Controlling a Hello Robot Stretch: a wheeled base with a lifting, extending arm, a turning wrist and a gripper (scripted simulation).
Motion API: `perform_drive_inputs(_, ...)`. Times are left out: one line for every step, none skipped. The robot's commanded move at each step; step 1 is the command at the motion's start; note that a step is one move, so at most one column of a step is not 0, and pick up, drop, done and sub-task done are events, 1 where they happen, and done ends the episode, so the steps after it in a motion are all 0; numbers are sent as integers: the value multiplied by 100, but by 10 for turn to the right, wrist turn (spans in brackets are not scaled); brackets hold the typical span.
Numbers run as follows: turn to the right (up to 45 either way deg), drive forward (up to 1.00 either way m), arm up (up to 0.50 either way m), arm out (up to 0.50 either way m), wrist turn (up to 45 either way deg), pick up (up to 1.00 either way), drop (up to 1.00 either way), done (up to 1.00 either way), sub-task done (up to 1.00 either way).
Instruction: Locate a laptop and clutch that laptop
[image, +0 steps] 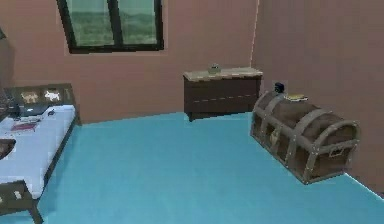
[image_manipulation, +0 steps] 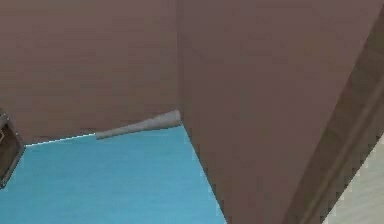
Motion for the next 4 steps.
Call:
perform_drive_inputs(-120,0,0,0,0,0,0,0,0)
perform_drive_inputs(0,85,0,0,0,0,0,0,0)
perform_drive_inputs(-150,0,0,0,0,0,0,0,0)
perform_drive_inputs(0,100,0,0,0,0,0,0,0)
